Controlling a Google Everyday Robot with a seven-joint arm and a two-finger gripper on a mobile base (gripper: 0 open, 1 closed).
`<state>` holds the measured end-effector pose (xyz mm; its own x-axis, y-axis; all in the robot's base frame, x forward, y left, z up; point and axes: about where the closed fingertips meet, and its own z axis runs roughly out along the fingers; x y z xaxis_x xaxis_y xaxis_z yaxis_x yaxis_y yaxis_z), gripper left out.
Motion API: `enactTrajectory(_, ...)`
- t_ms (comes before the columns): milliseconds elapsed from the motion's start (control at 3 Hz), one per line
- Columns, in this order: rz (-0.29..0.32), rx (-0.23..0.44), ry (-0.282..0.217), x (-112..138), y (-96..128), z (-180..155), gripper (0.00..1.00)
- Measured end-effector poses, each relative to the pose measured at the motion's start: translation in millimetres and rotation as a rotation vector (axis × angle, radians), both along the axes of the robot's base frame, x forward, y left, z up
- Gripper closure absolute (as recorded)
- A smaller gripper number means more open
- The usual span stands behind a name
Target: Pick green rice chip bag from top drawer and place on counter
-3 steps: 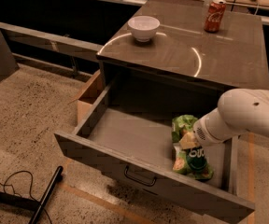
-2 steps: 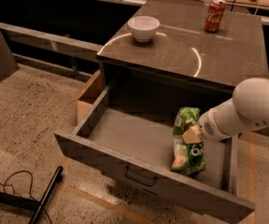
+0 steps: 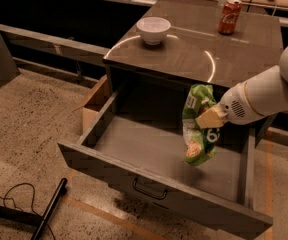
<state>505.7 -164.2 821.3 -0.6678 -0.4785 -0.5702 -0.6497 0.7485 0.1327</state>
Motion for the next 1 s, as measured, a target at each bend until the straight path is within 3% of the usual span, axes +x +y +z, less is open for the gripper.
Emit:
enactTrajectory(333, 0.035, 0.005, -0.097, 25.0, 7.7, 34.0, 1.00)
enactTrajectory(1000, 0.020, -0.006, -0.315, 107.1, 20.2, 105.8, 1.00)
